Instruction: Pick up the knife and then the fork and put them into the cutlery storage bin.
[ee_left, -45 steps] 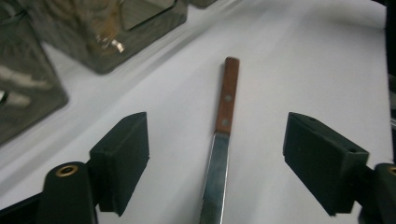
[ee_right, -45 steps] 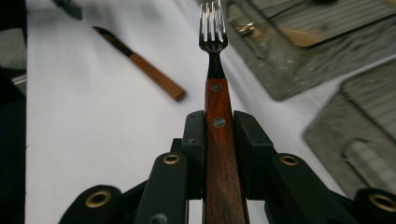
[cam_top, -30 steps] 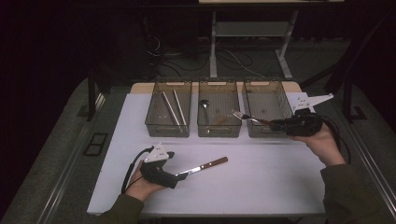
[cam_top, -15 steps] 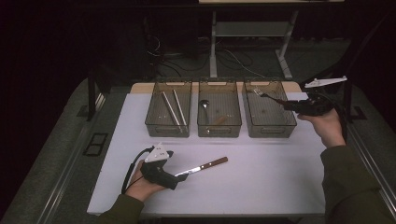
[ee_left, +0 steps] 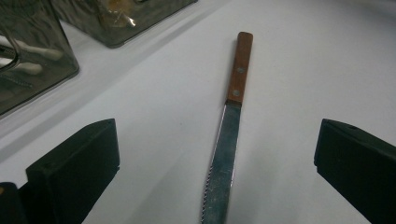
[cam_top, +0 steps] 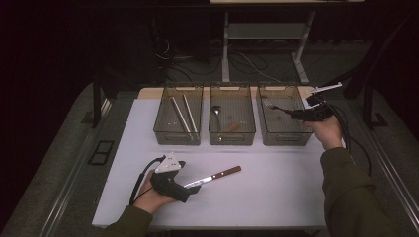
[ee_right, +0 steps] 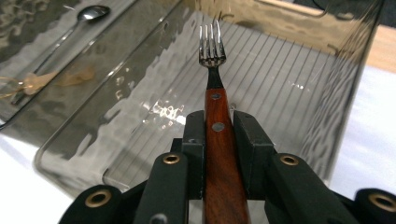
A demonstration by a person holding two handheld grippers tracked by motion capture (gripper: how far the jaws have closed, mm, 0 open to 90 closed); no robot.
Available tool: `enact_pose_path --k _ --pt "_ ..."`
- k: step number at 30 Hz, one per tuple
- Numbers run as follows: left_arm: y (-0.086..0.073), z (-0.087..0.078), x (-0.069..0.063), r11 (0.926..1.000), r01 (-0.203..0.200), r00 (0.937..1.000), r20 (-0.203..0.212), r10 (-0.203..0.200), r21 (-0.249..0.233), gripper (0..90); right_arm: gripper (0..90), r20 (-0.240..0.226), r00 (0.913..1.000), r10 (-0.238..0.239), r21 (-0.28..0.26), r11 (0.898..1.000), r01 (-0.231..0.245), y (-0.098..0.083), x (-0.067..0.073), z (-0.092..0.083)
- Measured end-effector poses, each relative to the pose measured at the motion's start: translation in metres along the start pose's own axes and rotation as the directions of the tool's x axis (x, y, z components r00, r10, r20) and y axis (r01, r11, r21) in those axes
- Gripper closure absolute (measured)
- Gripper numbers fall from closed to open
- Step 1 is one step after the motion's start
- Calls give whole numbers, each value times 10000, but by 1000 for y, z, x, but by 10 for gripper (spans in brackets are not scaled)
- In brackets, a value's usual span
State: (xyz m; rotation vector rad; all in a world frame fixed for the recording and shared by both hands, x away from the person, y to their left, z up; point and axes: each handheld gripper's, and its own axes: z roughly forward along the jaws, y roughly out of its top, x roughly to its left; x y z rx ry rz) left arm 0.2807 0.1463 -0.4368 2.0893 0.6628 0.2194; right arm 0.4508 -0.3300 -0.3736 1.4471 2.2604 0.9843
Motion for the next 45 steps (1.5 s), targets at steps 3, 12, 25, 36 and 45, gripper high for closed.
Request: enact_pose_path --k 3,12,25,36,45 --pt "0 0 -1 10000 -30 10000 56 31 -28 0 752 150 9999 40 224 9997 -43 0 1 8" --pt "1 0 -2 9999 -153 9997 197 153 3 0 699 311 9994 126 557 9983 -143 -1 1 20" --pt "4 1 -2 9999 -125 9998 132 124 62 18 326 -981 9947 -309 -1437 9895 166 -18 16 -23" --pt "18 4 3 9996 -120 9999 66 119 246 185 193 -1653 9712 -1715 -2006 9700 1371 -66 58 -36" --pt "31 16 4 9978 -161 9992 370 138 637 351 170 -2161 9563 -1968 -2393 9603 1435 -108 82 -42"
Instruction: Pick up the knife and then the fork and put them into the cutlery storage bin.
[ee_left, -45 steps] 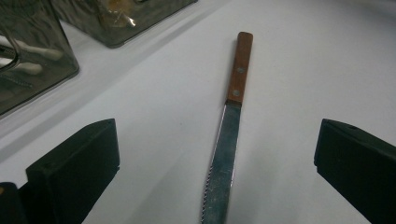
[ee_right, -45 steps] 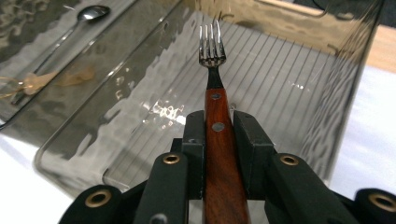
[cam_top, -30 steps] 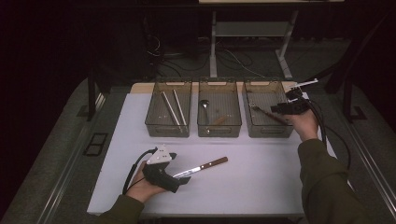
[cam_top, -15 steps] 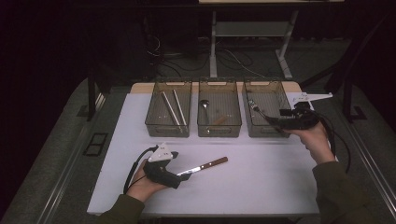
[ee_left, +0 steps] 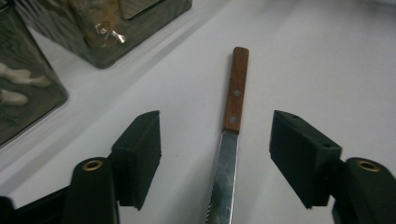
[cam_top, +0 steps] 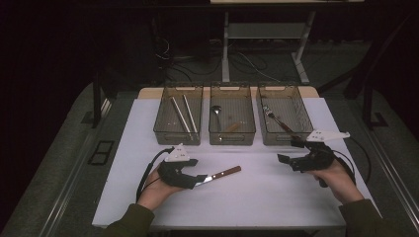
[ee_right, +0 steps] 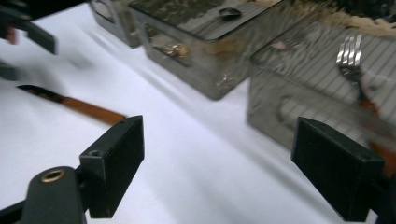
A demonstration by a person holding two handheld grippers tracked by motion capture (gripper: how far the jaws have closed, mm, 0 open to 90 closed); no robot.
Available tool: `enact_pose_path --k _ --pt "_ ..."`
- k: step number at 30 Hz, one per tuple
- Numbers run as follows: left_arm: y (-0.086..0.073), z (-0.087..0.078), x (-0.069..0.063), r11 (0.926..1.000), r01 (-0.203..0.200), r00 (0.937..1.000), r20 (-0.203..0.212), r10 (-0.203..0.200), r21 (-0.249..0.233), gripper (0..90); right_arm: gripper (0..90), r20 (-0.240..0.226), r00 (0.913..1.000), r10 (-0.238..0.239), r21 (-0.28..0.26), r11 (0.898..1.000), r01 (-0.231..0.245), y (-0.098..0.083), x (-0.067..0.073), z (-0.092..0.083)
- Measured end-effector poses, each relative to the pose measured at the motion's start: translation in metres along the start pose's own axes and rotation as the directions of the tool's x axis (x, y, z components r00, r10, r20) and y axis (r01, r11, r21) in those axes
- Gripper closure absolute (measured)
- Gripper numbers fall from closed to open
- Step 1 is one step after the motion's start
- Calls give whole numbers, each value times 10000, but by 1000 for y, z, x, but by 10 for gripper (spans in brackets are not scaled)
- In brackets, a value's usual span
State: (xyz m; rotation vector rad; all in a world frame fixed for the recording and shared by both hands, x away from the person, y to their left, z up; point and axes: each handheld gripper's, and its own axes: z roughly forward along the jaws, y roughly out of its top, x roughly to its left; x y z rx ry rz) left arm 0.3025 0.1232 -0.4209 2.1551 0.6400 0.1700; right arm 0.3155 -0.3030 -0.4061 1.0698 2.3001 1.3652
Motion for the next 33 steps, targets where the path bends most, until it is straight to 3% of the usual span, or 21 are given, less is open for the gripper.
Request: enact_pose_path --k 6,13,16,18,21,27,33 --pt "11 14 1 9991 18 9999 165 -26 433 448 134 -169 9996 -205 -168 9997 202 -26 20 -3" --pt "19 29 -4 9954 -165 9986 525 115 948 542 134 -212 9998 19 -5 10000 -19 -44 29 -4" --pt "19 36 -7 9906 -275 9970 756 175 1340 596 134 -298 9995 -88 61 9999 90 -46 35 -4" --pt "18 40 -9 9845 -589 9972 555 504 1654 620 134 -373 9992 -146 81 9999 149 -46 38 -4" --pt "18 46 -9 9831 -766 9964 486 694 1662 660 134 -468 9988 -151 58 9999 153 -46 39 -2" --pt "14 50 -6 9758 -1016 9923 898 855 1938 715 134 -515 9985 -171 101 9998 177 -46 39 -2" --pt "10 51 -6 9761 -1283 9895 882 1142 1753 752 134 -537 9984 -185 126 9997 192 -47 38 -1"
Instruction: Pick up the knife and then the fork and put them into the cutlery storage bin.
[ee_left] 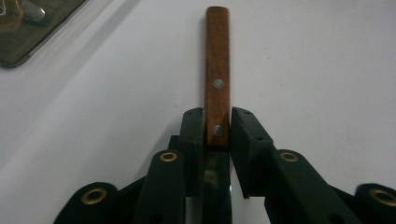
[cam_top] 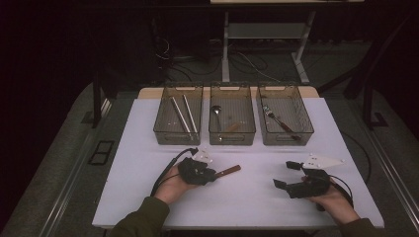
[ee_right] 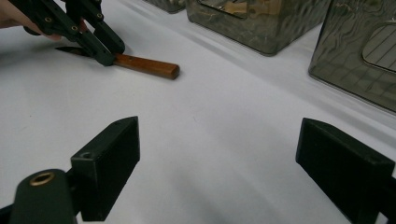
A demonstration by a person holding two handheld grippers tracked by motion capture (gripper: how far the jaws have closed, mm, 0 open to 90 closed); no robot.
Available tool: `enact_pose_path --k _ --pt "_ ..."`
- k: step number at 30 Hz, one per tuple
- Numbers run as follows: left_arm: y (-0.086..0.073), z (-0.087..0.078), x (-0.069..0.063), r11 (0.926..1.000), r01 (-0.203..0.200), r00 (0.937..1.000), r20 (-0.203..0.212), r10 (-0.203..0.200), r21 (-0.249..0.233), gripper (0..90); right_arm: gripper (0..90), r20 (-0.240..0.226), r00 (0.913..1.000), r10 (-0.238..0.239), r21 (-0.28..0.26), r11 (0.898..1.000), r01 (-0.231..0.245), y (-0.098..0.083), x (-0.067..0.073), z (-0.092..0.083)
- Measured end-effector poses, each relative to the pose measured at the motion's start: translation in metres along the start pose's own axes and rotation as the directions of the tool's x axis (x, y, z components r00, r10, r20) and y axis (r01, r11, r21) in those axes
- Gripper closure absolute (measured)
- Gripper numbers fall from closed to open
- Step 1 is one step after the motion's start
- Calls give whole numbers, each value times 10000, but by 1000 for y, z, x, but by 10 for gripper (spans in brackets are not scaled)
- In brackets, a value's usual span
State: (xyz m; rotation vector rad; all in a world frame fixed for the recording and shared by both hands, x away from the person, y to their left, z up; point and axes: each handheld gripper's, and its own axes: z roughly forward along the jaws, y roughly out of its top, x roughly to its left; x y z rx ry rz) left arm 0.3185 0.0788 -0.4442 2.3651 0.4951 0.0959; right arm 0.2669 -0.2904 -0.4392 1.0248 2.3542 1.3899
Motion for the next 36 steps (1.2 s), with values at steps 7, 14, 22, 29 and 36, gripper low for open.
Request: enact_pose_path --k 7,14,22,29,36 --pt "-2 0 1 9998 106 9999 92 -104 -151 765 134 -57 10000 -42 14 10000 43 0 0 2" --pt "1 -2 -1 9998 184 9996 191 -185 46 766 134 -296 9993 -205 167 9996 210 1 1 5" --pt "10 -12 -11 9999 -88 9951 982 96 -87 765 135 -1245 9839 -1283 1014 9848 1412 18 11 4" --pt "21 -14 -26 9963 -852 9857 1455 853 -71 765 140 -2145 9432 -2537 1750 9401 2927 41 25 12" --pt "33 -9 -41 9854 -1701 9670 1939 1654 74 765 150 -2979 9014 -3143 2432 8881 3900 61 39 27"
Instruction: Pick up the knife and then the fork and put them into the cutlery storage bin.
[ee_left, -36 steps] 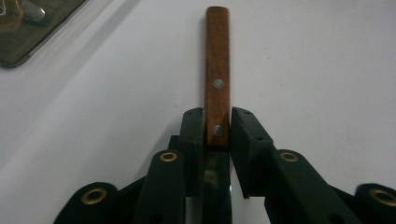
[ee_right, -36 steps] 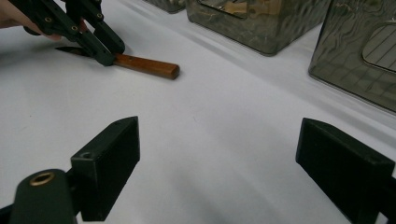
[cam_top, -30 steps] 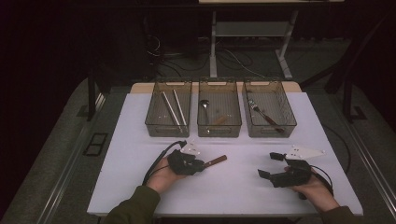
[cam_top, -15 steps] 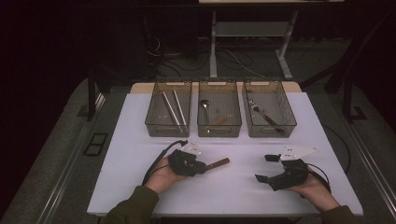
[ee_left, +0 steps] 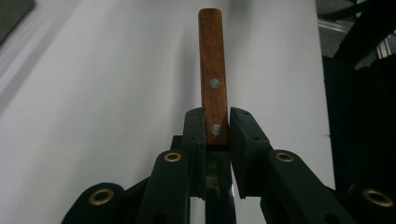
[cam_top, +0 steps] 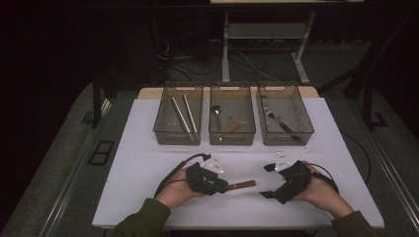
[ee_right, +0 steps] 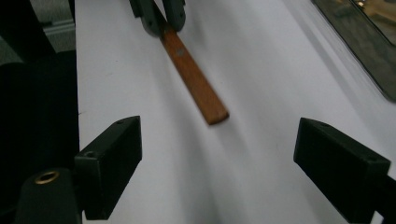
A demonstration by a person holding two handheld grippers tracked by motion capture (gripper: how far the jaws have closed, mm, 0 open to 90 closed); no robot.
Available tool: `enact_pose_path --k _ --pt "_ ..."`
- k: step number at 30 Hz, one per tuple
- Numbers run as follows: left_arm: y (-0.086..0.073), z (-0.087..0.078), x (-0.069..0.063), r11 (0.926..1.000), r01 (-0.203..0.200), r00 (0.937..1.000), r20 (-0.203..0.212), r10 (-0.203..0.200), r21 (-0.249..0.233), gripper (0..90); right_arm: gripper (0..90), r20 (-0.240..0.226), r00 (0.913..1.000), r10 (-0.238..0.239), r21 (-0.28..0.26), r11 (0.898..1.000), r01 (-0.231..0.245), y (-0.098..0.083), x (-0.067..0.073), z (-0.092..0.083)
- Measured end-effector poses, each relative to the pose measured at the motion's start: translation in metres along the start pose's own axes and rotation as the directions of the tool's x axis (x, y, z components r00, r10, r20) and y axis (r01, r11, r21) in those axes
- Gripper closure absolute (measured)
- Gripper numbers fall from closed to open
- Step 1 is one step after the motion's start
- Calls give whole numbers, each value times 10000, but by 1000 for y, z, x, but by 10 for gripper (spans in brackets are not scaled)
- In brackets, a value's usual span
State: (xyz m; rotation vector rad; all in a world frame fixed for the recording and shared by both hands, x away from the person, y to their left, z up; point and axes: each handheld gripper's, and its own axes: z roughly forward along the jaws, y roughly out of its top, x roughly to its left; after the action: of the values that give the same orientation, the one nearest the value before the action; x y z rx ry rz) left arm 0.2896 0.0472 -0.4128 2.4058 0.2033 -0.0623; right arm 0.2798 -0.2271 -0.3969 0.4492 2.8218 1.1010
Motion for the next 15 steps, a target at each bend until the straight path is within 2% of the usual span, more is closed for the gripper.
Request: enact_pose_path --k 5,8,11,15 --pt "12 4 -2 9991 -416 9987 290 416 -5 765 151 -189 9980 -611 277 9977 616 12 2 12" --pt "21 7 -4 9976 -687 9966 454 687 -15 764 208 -519 9948 -876 503 9947 902 16 3 18" --pt "28 11 -7 9959 -906 9942 580 904 2 764 240 -796 9927 -904 561 9939 950 18 5 21" --pt "36 17 -11 9921 -1245 9896 744 1229 168 764 338 -1097 9893 -966 781 9914 1055 18 6 23"
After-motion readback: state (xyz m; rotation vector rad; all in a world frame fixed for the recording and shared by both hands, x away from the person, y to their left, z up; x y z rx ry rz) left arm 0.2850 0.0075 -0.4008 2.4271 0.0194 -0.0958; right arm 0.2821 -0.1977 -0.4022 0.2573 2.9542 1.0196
